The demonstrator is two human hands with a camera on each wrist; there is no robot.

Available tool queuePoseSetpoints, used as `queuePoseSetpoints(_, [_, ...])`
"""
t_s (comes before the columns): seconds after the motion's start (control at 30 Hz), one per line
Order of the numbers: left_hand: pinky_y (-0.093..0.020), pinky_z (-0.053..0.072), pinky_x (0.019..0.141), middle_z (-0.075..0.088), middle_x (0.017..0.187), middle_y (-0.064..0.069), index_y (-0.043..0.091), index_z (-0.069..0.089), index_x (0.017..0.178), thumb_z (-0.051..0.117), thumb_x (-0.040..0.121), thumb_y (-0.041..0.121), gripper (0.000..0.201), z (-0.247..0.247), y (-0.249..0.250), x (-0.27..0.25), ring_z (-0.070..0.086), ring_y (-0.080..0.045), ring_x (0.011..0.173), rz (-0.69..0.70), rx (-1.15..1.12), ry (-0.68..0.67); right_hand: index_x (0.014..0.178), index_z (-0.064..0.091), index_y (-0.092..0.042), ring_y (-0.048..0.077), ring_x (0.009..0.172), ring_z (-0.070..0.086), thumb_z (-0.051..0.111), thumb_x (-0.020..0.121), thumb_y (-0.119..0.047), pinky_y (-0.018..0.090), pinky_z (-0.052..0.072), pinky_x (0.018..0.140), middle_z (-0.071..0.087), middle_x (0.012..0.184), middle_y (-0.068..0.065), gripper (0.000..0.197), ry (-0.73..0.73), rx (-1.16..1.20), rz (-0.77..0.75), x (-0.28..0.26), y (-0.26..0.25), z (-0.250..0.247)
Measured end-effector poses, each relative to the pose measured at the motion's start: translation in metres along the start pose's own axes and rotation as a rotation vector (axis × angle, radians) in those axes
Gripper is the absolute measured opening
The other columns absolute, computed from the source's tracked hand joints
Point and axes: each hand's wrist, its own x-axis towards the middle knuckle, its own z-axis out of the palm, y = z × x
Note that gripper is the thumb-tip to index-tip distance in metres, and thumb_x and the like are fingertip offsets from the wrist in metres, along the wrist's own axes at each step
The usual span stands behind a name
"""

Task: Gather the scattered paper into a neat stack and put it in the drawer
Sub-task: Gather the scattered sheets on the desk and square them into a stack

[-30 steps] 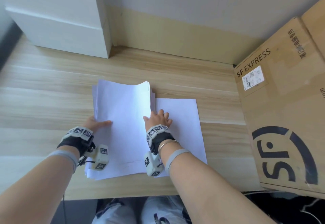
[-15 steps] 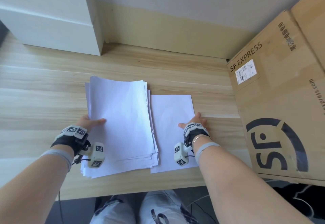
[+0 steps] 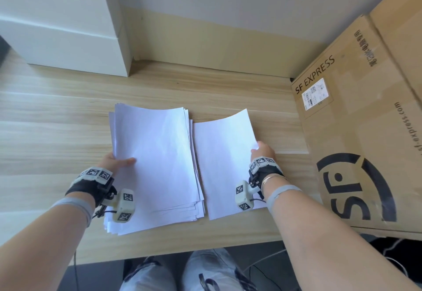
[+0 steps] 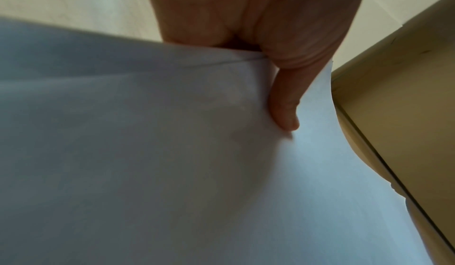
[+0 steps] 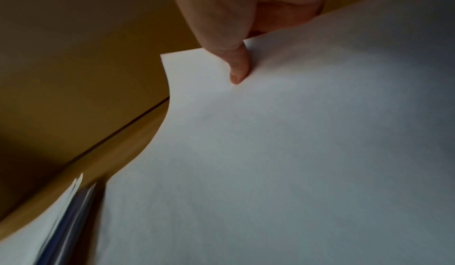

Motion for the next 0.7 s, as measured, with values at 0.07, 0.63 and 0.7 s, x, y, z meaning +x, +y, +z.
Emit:
queuePoseSetpoints(0.07, [-0.050, 0.047, 0.093, 0.063, 0.115, -0.022, -0.001, 0.053, 0.122, 0.073, 0.076, 0.022, 0.055, 0.000, 0.000, -0.001, 0.061, -0.036, 0.095, -0.012, 0.002, -0.008, 0.114, 0.058, 0.001, 0.035, 0.106, 0.059, 0.042, 0.094, -0.006, 0.033, 0.048, 0.086, 0.062, 0.118, 0.021, 0.026, 0.059, 0.056, -0.008, 0.007, 0.002, -0.017])
queuePoseSetpoints(0.63, [-0.035, 0.039, 0.082, 0.057, 0.104, -0.020, -0.010, 0.051, 0.124, 0.056, 0.086, 0.005, 0.041, 0.042, 0.018, -0.001, 0.052, -0.029, 0.092, 0.032, -0.029, -0.025, 0.121, 0.056, 0.001, 0.031, 0.112, 0.059, 0.045, 0.095, -0.007, 0.030, 0.047, 0.086, 0.061, 0.125, 0.016, 0.030, -0.161, 0.214, -0.108, -0.027, -0.061, 0.035])
queuePoseSetpoints(0.7, [-0.037, 0.042, 0.087, 0.059, 0.115, -0.025, -0.007, 0.050, 0.126, 0.056, 0.088, 0.011, 0.043, 0.046, 0.019, -0.002, 0.056, -0.034, 0.100, 0.035, -0.037, -0.009, 0.123, 0.055, -0.001, 0.027, 0.105, 0.060, 0.046, 0.094, -0.010, 0.029, 0.046, 0.082, 0.061, 0.126, 0.014, 0.031, -0.181, 0.235, -0.090, -0.029, -0.065, 0.050])
